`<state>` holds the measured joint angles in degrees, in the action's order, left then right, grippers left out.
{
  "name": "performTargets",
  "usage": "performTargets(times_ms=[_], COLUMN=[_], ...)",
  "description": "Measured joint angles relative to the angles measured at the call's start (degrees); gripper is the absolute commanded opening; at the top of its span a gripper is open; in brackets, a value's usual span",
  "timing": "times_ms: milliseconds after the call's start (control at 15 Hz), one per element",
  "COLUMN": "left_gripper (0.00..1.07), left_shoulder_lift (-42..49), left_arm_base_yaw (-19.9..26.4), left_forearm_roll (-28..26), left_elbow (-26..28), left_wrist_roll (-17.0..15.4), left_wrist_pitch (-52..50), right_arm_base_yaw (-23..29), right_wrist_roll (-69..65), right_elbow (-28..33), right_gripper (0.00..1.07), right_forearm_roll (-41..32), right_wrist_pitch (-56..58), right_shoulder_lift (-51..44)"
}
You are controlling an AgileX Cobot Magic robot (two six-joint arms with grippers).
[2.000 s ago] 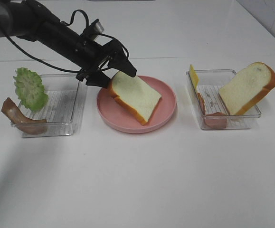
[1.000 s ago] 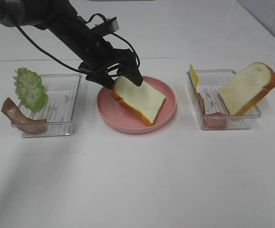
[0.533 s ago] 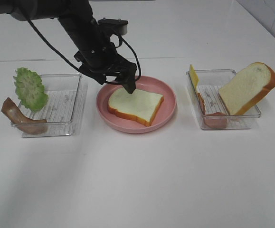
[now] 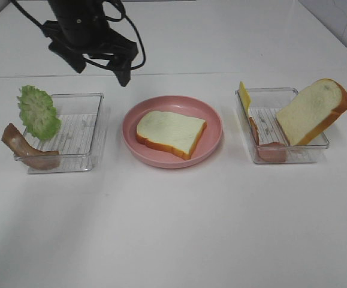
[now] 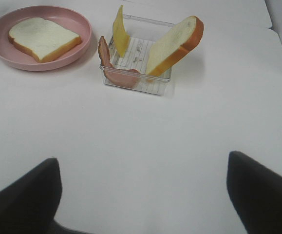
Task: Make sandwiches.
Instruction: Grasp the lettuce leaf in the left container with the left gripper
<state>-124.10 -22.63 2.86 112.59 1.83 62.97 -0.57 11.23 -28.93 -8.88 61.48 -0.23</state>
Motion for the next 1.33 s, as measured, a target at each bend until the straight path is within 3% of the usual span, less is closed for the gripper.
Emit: performTargets(times_ms=[133, 667, 933, 1333], left_gripper=[0.86, 0.84, 0.8, 0.73], left_shoulder_lift=[0.4, 4.9, 2.5, -5.1], left_arm_base_yaw=[3.3, 16.3, 18.9, 18.8], left_forearm_roll=[0.0, -2.0, -2.0, -2.2], left_elbow=[0.0, 0.0, 0.0, 0.0], left_wrist_roll=[-1.1, -1.8, -1.8, -1.8], left_wrist_pitch=[5.5, 6.8, 6.8, 3.1], right_arm_base_yaw=[0.0, 0.0, 0.0, 0.0], right_wrist_roll=[0.0, 0.0, 0.0, 0.0], right_elbow=[0.0, 0.0, 0.0, 0.0], right_gripper=[0.82, 0.82, 0.82, 0.82], right_forearm_roll=[0.0, 0.0, 0.0, 0.0], right_wrist_pitch=[0.0, 0.0, 0.0, 0.0], right_shoulder_lift=[0.0, 0.0, 0.0, 0.0])
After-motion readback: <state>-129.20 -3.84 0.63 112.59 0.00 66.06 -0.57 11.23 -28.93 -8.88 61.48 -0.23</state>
